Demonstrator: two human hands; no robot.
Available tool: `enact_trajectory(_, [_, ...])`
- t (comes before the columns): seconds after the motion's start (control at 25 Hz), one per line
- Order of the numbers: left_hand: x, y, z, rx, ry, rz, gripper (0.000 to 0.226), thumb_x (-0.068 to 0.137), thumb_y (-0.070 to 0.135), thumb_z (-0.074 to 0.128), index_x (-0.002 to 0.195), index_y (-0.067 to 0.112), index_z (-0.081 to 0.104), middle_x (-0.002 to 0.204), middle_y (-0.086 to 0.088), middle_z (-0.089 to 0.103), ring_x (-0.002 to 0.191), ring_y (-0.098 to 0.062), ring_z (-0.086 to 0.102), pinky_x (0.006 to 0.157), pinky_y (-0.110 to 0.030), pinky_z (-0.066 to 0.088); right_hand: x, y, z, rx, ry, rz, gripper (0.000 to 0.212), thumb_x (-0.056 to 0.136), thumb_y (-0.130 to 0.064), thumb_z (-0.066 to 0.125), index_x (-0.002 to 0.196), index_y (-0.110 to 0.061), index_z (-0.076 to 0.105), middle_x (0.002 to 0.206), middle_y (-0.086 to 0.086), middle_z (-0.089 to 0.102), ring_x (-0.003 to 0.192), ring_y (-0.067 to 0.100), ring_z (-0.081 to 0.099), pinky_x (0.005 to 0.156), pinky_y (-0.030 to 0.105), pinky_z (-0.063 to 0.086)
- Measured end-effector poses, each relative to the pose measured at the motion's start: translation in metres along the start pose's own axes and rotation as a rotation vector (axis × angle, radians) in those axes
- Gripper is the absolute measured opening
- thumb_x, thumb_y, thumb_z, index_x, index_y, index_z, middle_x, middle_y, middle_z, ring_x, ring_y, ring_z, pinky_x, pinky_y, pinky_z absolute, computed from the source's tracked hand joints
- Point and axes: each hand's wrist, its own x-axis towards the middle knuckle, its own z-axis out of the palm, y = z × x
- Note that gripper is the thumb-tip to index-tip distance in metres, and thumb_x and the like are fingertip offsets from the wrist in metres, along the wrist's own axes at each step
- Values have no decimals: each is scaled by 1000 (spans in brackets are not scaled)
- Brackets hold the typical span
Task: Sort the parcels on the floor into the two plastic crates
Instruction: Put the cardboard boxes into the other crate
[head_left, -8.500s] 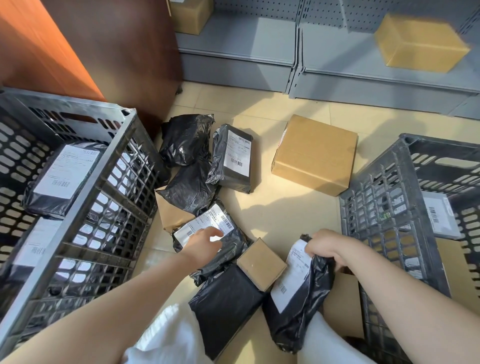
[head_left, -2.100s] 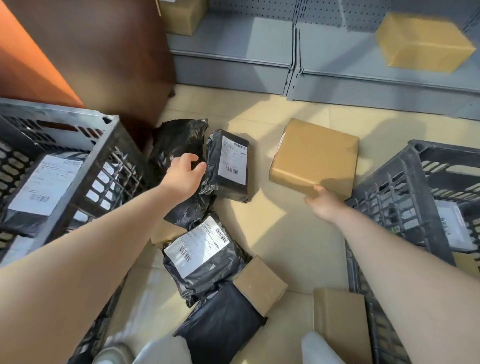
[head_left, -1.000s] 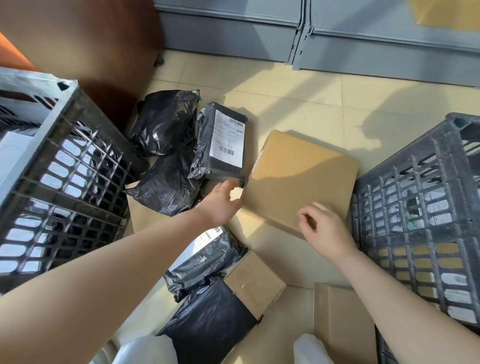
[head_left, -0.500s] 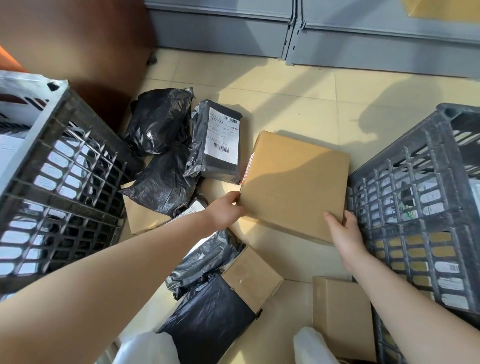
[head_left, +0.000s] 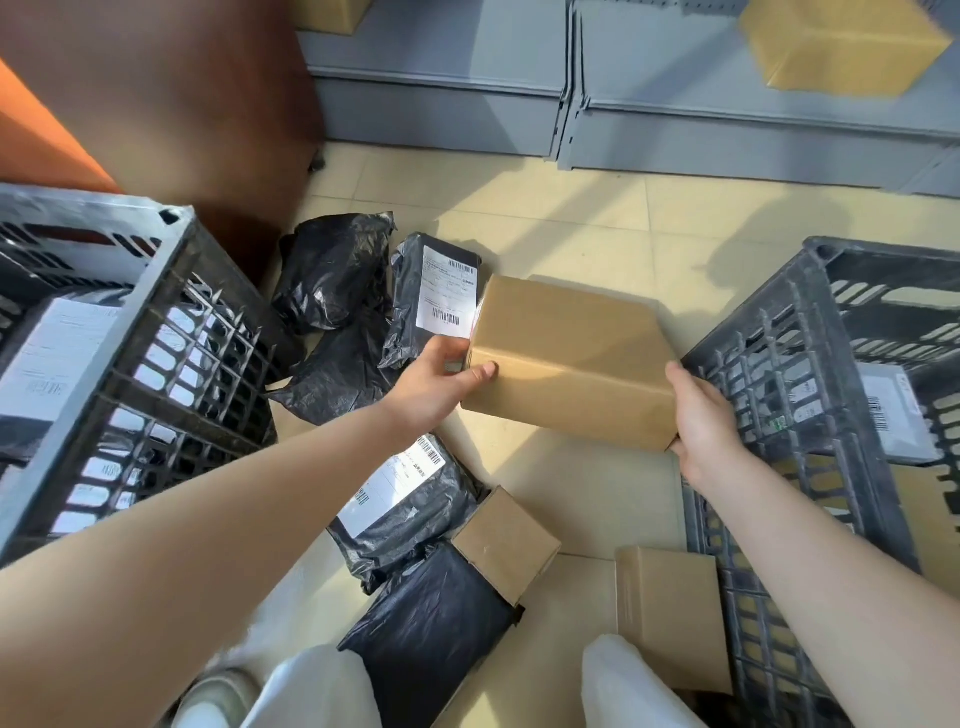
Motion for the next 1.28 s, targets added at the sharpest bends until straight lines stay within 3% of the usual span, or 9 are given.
enact_trajectory(0.16, [-15, 18, -12, -74, 19, 52, 36, 93, 19, 67, 127, 13, 55, 119, 3, 65, 110, -13, 61, 98, -25, 44, -20, -22, -1, 12, 21, 35, 62, 71, -78, 54, 113, -33, 62, 127, -2, 63, 117, 26, 59, 105, 51, 44])
enact_trajectory(0.36, [-31, 34, -21, -217, 41, 110, 36, 86, 42, 67, 119, 29, 62, 125, -1, 66, 117, -15, 62, 109, -37, 42, -31, -48, -14, 119, 67, 58, 140, 23, -106, 47, 140, -29, 51, 140, 0, 56, 126, 26, 53, 108, 52, 41])
enact_trajectory(0.44, [-41, 42, -24, -218, 70, 134, 42, 84, 51, 65, 121, 31, 62, 126, -2, 65, 118, -16, 61, 109, -38, 43, -52, -61, -14, 109, 56, 57, 130, 36, -104, 46, 138, -24, 51, 136, 2, 58, 123, 26, 55, 107, 49, 43])
enact_trajectory(0.64, [-61, 54, -29, -230, 115, 173, 38, 103, 43, 41, 134, 27, 55, 126, 2, 65, 107, -7, 61, 89, -21, 50, -69, -73, -9, 191, 12, -47, 52, 88, -74, 43, 104, -27, 58, 112, -1, 69, 104, 17, 65, 99, 35, 49])
enact_trajectory(0.76, [-63, 49, -40, -238, 155, 160, 43, 102, 49, 32, 135, 32, 55, 127, 5, 63, 119, -13, 56, 103, -31, 41, -68, -74, -8, 157, 4, -94, 54, 86, -75, 44, 89, -24, 61, 90, -4, 65, 95, 17, 61, 109, 40, 41])
enact_trajectory(0.88, [-67, 37, -48, -254, 164, 99, 48, 98, 55, 31, 139, 38, 49, 138, 7, 56, 131, -14, 46, 114, -40, 28, -71, -68, -4, 107, -102, -84, 70, 87, -77, 38, 118, -21, 65, 114, 1, 67, 112, 18, 55, 113, 47, 27])
enact_trajectory(1.0, [-69, 28, -52, -283, 173, 26, 49, 94, 61, 36, 135, 41, 53, 135, 3, 58, 127, -21, 51, 114, -47, 31, -76, -67, 2, 127, -169, -57, 65, 93, -70, 37, 122, -19, 64, 124, 5, 62, 121, 21, 51, 106, 50, 34])
enact_trajectory(1.12, [-70, 22, -54, -250, 199, 1, 45, 100, 55, 33, 138, 38, 49, 131, 1, 58, 122, -23, 55, 110, -44, 38, -78, -66, 8, 96, -196, -96, 45, 97, -65, 38, 109, -30, 64, 108, -5, 64, 101, 13, 58, 83, 36, 45])
enact_trajectory(1.28, [-66, 13, -59, -304, 260, -29, 46, 103, 46, 37, 141, 21, 44, 135, -2, 56, 120, -23, 57, 111, -44, 40, -79, -65, 20, 11, -205, -104, 35, 92, -70, 42, 94, -41, 60, 102, -14, 64, 102, 13, 60, 93, 37, 44])
